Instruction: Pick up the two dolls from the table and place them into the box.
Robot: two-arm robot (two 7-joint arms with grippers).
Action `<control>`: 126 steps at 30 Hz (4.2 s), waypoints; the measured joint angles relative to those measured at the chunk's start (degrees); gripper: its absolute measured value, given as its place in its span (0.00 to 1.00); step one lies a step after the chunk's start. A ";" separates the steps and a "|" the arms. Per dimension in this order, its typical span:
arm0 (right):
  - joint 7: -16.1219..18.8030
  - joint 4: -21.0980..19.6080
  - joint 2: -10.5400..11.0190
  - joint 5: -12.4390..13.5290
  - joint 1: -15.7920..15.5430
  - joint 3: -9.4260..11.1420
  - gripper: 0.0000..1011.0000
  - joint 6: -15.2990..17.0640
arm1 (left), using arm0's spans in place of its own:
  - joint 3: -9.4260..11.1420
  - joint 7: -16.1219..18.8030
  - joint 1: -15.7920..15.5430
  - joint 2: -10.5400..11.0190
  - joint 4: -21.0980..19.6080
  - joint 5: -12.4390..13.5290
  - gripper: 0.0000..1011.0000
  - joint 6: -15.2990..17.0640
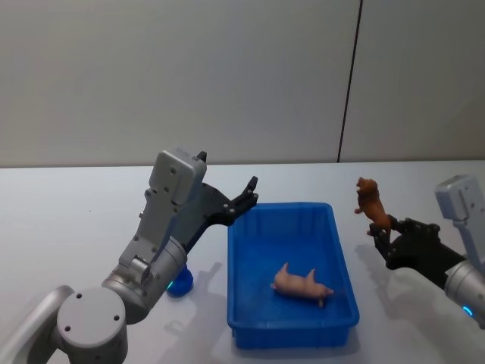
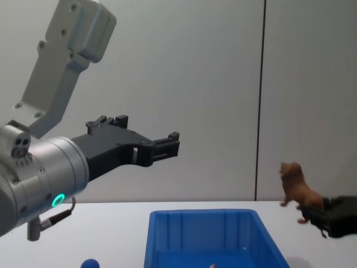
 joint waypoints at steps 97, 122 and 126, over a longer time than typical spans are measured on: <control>10.62 -6.26 5.59 9.75 -3.42 2.26 0.99 0.36 | -1.79 6.77 10.09 6.32 -3.88 -8.77 0.99 9.20; 10.61 -6.28 5.68 9.82 -3.49 2.32 0.99 0.30 | -2.60 -1.77 6.44 3.59 8.57 -8.72 0.99 6.88; 10.61 -6.28 5.68 9.82 -3.49 2.31 0.99 0.30 | -2.64 -2.61 5.97 3.18 10.15 -8.74 0.99 6.48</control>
